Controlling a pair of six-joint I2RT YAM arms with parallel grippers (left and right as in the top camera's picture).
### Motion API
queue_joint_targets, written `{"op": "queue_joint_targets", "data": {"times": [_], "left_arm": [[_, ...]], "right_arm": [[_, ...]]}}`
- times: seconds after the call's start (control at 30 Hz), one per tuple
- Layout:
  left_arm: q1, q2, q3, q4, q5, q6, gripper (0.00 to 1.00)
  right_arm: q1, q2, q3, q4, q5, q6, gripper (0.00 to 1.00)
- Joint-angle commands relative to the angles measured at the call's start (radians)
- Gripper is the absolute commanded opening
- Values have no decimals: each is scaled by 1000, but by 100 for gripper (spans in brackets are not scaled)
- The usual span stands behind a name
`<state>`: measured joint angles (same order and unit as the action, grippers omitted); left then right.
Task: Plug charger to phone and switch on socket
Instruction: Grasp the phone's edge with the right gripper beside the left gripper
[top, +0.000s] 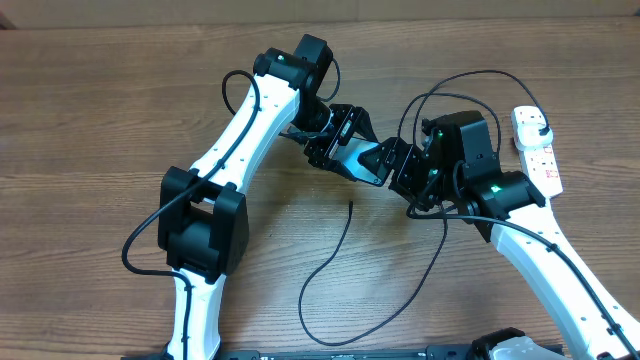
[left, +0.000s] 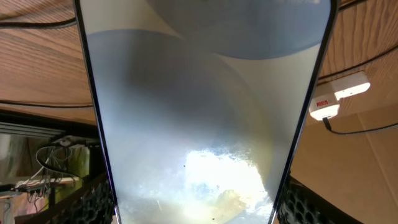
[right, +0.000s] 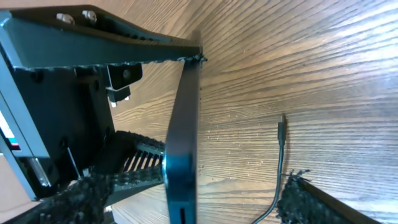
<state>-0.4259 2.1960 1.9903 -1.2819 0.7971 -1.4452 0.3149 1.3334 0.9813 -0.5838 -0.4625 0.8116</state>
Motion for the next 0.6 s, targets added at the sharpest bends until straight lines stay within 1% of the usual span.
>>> {"op": "queue_joint_targets", "data": {"times": [0.0, 0.1, 0.27, 0.57], "left_arm": [[-16, -1, 29, 0, 62, -18, 4], [-20, -1, 29, 1, 65, -19, 4], [-34, -1, 29, 1, 65, -19, 4], [-63, -1, 29, 4, 64, -29, 4]], "right_arm": [[5, 2, 19, 2, 29, 3, 86], [5, 2, 19, 2, 37, 3, 80], [5, 2, 19, 2, 44, 3, 75], [5, 2, 19, -5, 76, -1, 61]]}}
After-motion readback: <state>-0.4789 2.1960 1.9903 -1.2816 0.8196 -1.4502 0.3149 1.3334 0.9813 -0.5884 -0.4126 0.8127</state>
